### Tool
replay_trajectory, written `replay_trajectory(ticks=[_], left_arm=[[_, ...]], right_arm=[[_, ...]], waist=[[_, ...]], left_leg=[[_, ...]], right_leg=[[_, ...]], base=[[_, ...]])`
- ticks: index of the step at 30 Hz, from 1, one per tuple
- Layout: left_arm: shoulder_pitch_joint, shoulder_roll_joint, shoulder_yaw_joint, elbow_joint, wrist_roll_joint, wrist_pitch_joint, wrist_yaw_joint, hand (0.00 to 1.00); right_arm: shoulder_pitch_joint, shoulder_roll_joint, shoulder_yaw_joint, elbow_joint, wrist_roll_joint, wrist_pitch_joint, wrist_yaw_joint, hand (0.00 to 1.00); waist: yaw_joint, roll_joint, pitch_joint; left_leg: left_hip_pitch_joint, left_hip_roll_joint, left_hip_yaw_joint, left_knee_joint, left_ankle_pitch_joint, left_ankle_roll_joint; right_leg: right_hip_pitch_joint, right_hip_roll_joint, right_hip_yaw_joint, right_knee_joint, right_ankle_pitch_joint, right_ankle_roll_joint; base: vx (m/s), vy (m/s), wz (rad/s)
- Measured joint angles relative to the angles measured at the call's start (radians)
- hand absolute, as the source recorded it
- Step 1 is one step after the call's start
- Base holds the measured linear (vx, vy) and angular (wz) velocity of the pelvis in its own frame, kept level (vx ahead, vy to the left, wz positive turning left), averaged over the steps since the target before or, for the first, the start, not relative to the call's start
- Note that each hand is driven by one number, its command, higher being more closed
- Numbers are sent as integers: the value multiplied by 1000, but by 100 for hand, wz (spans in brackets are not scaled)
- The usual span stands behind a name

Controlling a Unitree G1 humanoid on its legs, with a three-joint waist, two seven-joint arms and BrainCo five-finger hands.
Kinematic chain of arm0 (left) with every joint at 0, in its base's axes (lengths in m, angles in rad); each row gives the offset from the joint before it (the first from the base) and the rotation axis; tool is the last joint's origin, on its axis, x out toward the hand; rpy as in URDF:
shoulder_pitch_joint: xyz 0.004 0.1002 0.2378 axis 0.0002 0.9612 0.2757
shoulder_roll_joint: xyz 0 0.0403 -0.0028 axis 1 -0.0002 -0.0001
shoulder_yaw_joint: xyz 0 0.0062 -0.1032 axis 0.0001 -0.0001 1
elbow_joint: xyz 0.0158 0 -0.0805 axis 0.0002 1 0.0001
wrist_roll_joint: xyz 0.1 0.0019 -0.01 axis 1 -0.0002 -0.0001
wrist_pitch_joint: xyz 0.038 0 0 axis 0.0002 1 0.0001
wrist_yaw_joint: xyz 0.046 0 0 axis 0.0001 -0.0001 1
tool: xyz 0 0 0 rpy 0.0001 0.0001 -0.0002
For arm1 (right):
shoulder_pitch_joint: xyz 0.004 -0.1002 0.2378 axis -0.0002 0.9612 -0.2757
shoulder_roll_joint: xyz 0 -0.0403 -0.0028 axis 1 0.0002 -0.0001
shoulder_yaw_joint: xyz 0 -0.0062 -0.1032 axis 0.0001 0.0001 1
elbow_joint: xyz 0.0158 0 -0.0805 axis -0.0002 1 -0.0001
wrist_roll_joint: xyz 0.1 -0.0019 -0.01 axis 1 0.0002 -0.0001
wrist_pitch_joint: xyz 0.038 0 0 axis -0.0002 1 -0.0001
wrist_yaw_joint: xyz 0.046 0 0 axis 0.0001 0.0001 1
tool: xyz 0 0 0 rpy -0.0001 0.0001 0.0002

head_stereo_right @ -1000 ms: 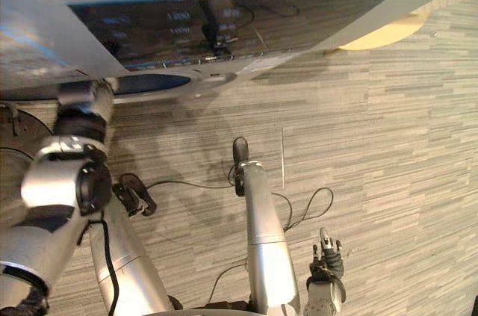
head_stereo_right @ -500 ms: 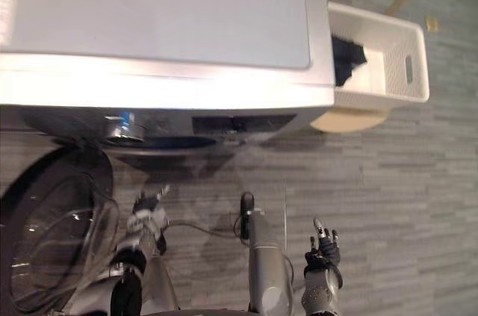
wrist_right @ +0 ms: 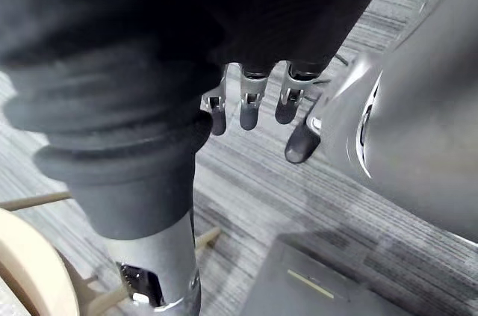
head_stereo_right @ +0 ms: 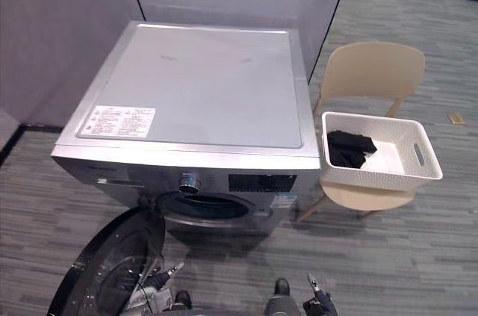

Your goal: Pick up the laundry basket with both hands and put the clothes into the washing machine.

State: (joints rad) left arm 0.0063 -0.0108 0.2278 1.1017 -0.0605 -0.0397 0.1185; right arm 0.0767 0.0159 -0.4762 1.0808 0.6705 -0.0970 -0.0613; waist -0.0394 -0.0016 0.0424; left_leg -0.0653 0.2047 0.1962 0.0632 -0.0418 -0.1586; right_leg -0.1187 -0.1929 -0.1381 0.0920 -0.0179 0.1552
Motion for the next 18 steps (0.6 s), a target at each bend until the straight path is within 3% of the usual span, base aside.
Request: replay_trajectory(ticks=[8, 9, 13, 14, 15, 17, 18], left_arm=[[18, 52, -29, 41, 27, -2, -14, 0], [18, 54, -28, 41, 25, -2, -15, 0], [27, 66, -9, 34, 15, -5, -26, 0], [32, 48, -4, 34, 13, -7, -29, 0], [32, 30, 7, 35, 12, -8, -31, 0], [39, 22, 21, 36, 11, -8, -31, 0], [42, 23, 47, 37, 5, -8, -33, 0]], right_arm=[[-1, -22, 28, 88, -71, 21, 9, 0], [-2, -27, 38, 94, -82, 20, 11, 0], [-17, -25, 66, 90, -92, 9, 18, 0], [-24, -39, 68, 93, -93, 8, 17, 0], [-34, -49, 69, 101, -95, 7, 18, 0], [-34, -55, 73, 96, -99, 7, 21, 0], [-35, -54, 83, 92, -102, 7, 19, 0]], waist=[[-3, -7, -16], [-3, -2, -11], [5, 1, 29], [14, 13, 30], [28, 36, 30], [30, 43, 27], [36, 34, 26]], left_leg=[[23, 9, -52, 16, 0, -2], [-3, 30, -71, 76, -20, -8], [-40, 77, -78, 287, -51, 13], [-41, 61, -83, 331, -93, 6], [-35, 5, -93, 367, -169, 22], [-17, -33, -131, 348, -224, 43], [-5, -57, -155, 321, -258, 61]], right_leg=[[120, 24, -51, -115, 36, -7], [131, 46, -49, -109, 17, -39], [168, 78, -39, -53, -14, -70], [162, 78, -19, -37, -19, -69], [143, 79, 27, -29, -21, -61], [124, 86, 70, -21, -25, -53], [112, 96, 134, -23, -26, -52]], base=[[8, -10, 17], [-14, -56, 30], [-99, -86, -1], [-121, 59, -59], [-112, 92, -69], [-89, 143, -76], [-88, 167, -89]])
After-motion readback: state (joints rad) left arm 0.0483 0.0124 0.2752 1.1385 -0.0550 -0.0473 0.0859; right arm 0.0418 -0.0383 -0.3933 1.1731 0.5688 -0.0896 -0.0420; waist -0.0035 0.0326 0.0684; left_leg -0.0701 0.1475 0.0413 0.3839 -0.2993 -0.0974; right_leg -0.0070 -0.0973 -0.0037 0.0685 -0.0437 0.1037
